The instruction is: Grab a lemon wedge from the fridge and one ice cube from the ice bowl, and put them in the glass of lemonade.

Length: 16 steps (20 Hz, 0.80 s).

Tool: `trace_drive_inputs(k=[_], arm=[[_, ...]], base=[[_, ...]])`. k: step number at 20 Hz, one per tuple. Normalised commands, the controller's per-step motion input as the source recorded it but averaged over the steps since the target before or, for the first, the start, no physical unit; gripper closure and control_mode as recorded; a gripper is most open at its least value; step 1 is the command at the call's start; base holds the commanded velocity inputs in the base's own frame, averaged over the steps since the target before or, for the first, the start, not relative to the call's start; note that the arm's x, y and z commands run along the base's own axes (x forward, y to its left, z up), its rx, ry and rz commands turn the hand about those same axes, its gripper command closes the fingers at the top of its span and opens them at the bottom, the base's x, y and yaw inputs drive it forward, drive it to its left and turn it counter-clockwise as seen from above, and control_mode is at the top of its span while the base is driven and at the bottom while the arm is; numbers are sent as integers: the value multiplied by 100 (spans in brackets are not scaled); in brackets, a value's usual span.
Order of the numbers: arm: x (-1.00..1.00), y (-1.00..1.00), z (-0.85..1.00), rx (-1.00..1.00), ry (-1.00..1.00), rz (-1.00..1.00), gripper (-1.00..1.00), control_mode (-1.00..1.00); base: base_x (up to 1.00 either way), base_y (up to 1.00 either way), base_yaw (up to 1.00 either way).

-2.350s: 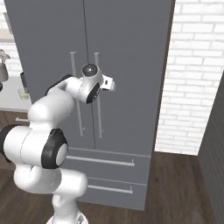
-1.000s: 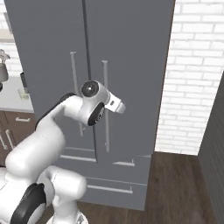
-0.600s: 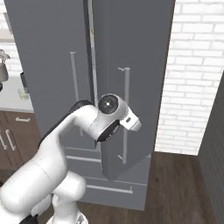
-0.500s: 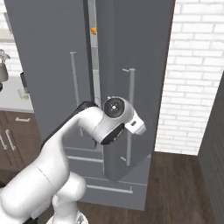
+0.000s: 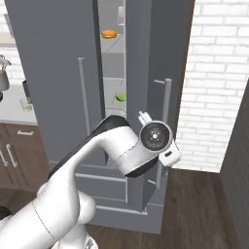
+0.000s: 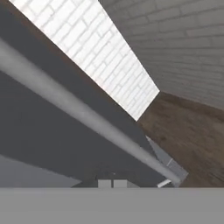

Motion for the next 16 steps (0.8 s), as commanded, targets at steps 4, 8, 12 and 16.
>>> trace_drive_inputs(k=[4, 8, 12, 16], arm=[[-100, 3, 99, 4, 0, 1, 100, -100], [-100, 36, 100, 0, 0, 6, 100, -100], [-64, 98, 91, -16, 10, 14, 100, -100], [15, 100, 27, -32, 25, 5, 100, -100]], base=[[0, 0, 0], [0, 0, 0], [0, 0, 0], [0, 0, 0]])
